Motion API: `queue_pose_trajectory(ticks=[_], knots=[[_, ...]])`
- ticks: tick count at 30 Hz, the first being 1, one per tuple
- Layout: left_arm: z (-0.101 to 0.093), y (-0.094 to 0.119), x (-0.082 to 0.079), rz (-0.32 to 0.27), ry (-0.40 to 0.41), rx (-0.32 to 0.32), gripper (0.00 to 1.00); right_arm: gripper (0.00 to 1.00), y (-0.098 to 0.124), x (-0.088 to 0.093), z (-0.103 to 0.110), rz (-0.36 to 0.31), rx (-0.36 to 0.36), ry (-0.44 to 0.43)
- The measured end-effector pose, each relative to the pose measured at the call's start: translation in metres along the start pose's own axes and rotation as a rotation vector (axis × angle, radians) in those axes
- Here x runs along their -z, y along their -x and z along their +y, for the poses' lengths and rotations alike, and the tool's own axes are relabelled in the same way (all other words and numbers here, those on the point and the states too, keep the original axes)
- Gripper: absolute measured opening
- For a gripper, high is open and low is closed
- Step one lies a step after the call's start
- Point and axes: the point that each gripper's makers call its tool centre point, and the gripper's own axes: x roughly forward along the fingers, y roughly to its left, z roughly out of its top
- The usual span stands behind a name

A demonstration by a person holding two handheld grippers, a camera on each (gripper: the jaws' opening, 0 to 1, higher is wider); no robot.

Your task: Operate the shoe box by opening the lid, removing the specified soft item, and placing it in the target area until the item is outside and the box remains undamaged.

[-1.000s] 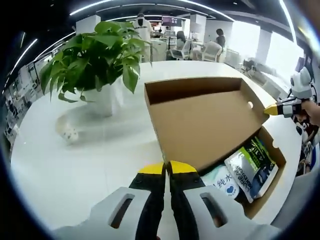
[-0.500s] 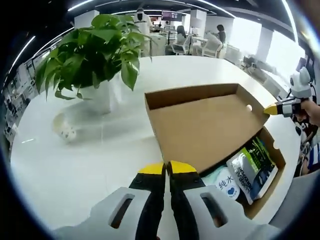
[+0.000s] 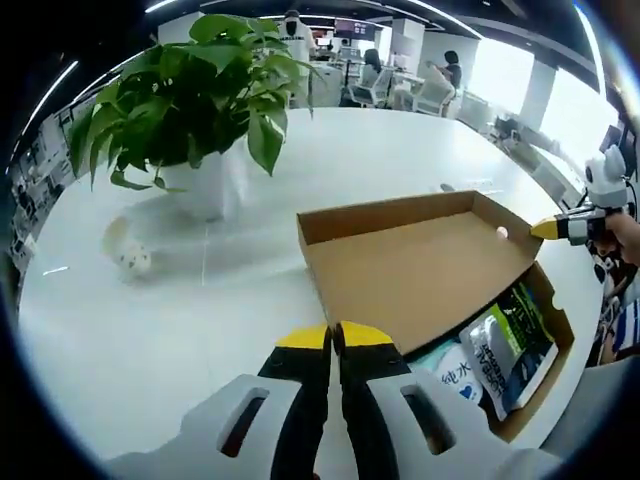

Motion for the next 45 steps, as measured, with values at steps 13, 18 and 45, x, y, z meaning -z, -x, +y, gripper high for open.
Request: queue_pose_trajectory(ticks=[13, 18, 45], knots=[[0.004, -0.009, 0.0, -0.013, 0.069, 0.002, 0.01, 0.0, -0.005, 0.003, -0.002, 0.009, 0.014, -0.005], [0.005, -0.01, 0.001, -0.019, 0.08, 0.003, 0.02, 0.0, -0.007, 0.004, -0.003, 0.009, 0.017, 0.001], [0.002, 0.0, -0.001, -0.046, 0.039, 0.007, 0.05, 0.04, 0.001, 0.007, 0.006, 0.002, 0.004, 0.138]])
